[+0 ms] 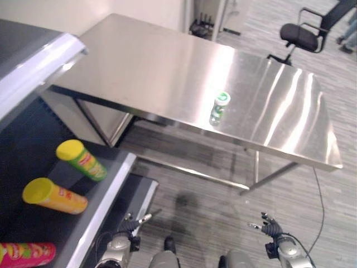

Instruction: Put the goods on the table back onto the shelves and tidy them up.

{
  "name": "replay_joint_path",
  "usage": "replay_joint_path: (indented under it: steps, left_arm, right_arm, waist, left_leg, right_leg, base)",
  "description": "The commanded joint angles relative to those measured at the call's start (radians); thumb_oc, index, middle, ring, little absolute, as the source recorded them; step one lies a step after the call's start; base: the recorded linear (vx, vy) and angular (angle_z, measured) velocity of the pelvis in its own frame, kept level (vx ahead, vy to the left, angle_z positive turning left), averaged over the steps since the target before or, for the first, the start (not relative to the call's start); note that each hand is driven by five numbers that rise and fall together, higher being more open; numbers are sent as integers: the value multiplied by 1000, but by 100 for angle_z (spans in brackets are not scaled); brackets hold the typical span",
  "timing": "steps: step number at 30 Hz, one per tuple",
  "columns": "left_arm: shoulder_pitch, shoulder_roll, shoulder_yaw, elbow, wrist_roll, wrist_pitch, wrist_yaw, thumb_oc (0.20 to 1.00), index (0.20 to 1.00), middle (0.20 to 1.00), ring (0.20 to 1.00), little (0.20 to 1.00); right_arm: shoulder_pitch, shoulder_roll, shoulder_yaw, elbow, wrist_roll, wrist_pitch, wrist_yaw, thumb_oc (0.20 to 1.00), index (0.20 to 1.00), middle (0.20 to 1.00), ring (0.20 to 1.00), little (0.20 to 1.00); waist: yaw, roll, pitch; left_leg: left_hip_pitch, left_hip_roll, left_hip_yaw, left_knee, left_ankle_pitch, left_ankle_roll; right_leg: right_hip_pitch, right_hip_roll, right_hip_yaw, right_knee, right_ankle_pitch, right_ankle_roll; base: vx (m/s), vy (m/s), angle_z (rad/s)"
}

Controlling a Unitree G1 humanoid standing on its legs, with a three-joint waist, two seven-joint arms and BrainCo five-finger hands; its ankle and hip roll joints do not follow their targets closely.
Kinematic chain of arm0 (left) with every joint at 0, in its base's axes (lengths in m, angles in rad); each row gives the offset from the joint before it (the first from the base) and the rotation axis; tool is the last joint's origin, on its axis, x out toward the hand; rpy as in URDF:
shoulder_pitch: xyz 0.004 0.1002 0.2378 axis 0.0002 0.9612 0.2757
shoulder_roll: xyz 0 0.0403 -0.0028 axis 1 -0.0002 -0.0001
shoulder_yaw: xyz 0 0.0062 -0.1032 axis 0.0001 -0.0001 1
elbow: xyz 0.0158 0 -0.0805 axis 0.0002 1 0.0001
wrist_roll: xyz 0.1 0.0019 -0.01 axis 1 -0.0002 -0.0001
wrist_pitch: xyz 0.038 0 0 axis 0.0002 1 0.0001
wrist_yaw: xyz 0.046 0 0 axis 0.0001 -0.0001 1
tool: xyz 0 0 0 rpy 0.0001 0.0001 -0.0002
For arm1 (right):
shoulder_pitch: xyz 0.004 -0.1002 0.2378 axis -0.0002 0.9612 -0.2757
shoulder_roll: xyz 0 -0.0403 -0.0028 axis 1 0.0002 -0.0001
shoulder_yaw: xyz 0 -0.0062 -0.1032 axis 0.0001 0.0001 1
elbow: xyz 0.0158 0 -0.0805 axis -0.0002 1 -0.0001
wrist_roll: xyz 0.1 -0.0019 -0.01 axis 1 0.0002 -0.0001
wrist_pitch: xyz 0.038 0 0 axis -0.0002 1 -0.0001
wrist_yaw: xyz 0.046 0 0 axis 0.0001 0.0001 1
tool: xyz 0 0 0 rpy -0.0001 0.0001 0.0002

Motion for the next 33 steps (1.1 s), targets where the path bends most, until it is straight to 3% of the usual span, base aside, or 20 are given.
replay_joint_path:
  steps: [1,2,6,17,21,24,28,33]
  left_arm:
    - [0,26,-13,-22,41,-39,5,1000,1000,1000,1000,1000]
    - [-13,27,-27,-20,62,-40,3,1000,1000,1000,1000,1000]
    - [-6,17,-32,-19,64,-48,-9,1000,1000,1000,1000,1000]
    - [15,-2,-23,39,56,-44,-41,1000,1000,1000,1000,1000]
    - [23,-3,-21,42,52,-45,-48,1000,1000,1000,1000,1000]
    - [30,3,-21,42,61,-43,-61,1000,1000,1000,1000,1000]
    - [40,18,-25,14,78,-41,-88,1000,1000,1000,1000,1000]
    - [79,17,-17,-38,98,-48,-125,1000,1000,1000,1000,1000]
  right_arm:
    - [-17,-45,-55,29,9,-9,-43,1000,1000,1000,1000,1000]
    - [-5,-41,-76,90,22,-3,-42,1000,1000,1000,1000,1000]
    - [23,-34,-105,181,27,9,-29,1000,1000,1000,1000,1000]
    - [16,-56,-211,371,140,27,-9,1000,1000,1000,1000,1000]
    - [18,-87,-267,400,176,25,-20,1000,1000,1000,1000,1000]
    - [46,-157,-343,405,236,21,-5,1000,1000,1000,1000,1000]
    - [97,-254,-355,267,236,7,57,1000,1000,1000,1000,1000]
    - [238,-476,-475,-313,257,-68,141,1000,1000,1000,1000,1000]
  waist:
    - [-16,-4,6]
    - [-33,-18,2]
    - [-41,-27,-26]
    - [-53,-21,-65]
    - [-58,-19,-69]
    - [-73,-24,-79]
    - [-87,-42,-82]
    - [-115,-55,-85]
  left_leg:
    - [-73,6,-97,4,31,-60]
    - [-75,-14,-117,10,24,-65]
    - [-73,-34,-135,12,13,-66]
    - [-25,-2,-127,-21,13,-99]
    - [-2,9,-116,-35,13,-107]
    - [15,22,-101,-45,13,-117]
    - [27,33,-85,-55,15,-125]
    - [40,40,-67,-67,17,-135]
  right_leg:
    - [-4,19,36,-184,26,14]
    - [8,33,78,-286,56,39]
    - [54,33,67,-341,95,48]
    - [113,63,40,-409,84,35]
    - [126,70,43,-424,84,33]
    - [132,78,48,-436,85,33]
    - [135,85,58,-439,86,33]
    - [133,90,66,-441,85,37]
  base:
    - [148,-104,75]
    - [151,-78,84]
    - [101,-29,101]
    - [70,-40,-9]
    - [57,-25,-6]
    - [65,-27,-17]
    - [28,-29,-10]
    - [12,-3,-5]
